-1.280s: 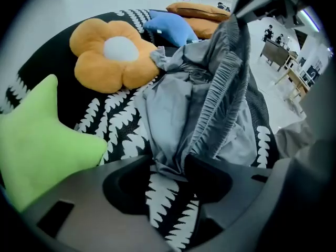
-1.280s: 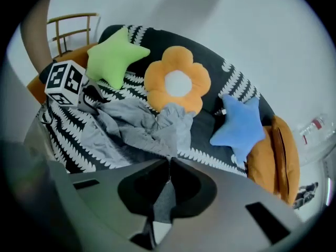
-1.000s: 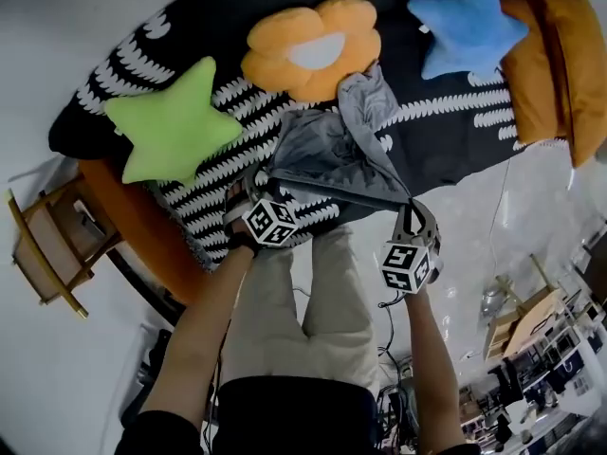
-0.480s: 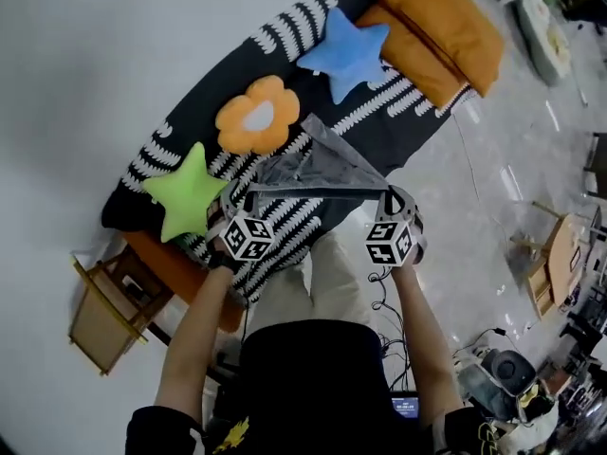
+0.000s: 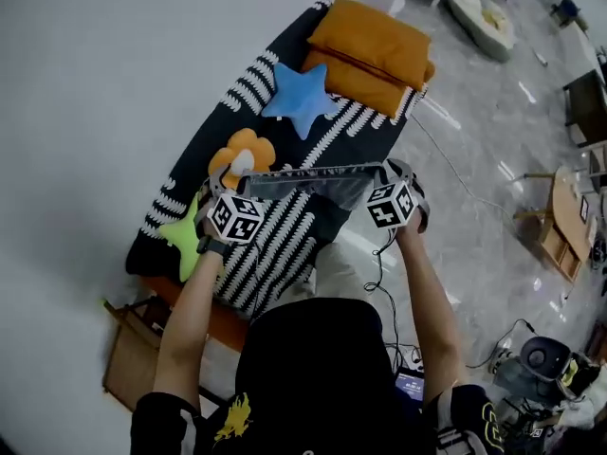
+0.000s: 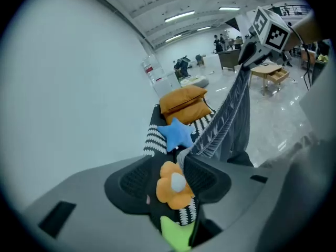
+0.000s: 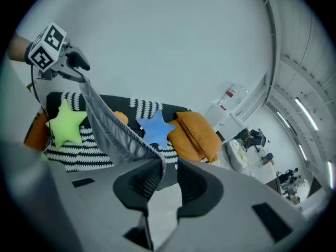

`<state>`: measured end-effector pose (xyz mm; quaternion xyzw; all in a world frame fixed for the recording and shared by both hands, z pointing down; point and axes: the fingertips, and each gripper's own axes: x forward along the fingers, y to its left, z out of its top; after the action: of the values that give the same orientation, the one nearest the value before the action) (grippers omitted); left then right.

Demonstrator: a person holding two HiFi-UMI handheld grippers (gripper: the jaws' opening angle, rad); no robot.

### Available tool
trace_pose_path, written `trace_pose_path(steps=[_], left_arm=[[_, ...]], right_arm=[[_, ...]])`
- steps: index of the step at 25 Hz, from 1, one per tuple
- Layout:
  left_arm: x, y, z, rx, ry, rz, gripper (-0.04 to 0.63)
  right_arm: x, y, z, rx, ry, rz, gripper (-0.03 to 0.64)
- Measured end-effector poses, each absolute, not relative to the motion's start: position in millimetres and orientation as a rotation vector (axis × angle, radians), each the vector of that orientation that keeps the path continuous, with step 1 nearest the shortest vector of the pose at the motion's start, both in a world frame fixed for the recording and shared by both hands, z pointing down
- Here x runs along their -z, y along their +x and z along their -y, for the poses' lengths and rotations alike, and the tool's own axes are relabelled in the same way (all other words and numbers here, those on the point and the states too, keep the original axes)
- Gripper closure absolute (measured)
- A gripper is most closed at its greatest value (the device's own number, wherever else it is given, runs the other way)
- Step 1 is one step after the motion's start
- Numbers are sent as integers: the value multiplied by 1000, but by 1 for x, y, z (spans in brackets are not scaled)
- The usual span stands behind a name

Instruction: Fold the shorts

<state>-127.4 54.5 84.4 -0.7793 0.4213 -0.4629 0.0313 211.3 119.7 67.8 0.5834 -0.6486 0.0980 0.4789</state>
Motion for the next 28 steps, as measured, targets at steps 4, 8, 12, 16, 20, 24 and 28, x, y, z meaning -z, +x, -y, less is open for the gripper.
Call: trace_pose_path(steps=[4, 8, 12, 16, 20, 24, 28], left_arm=[[-49, -102, -42, 1400, -2428, -1222, 387], [-15, -79, -34, 1387, -2405, -1110, 386], [0, -58, -19, 1386, -2393, -1035, 385], [-5, -29, 13, 1398, -2383, -988, 383], [-11, 7, 52, 1425, -2371, -951, 383], [-25, 45, 97, 1452, -2378, -926, 377], [-27, 84, 149, 1444, -2376, -915, 377]], right_arm=[[-34, 232, -127, -277, 1430, 1583, 508], [-6, 248, -136, -311, 1442, 1579, 508], [8, 262, -138, -323, 1447, 1562, 506], [4, 284, -120, -336, 1456, 1540, 506], [-5, 315, -94, -361, 1461, 1521, 506], [-18, 349, -62, -392, 1459, 1500, 505], [-20, 382, -21, -397, 1472, 1480, 506]])
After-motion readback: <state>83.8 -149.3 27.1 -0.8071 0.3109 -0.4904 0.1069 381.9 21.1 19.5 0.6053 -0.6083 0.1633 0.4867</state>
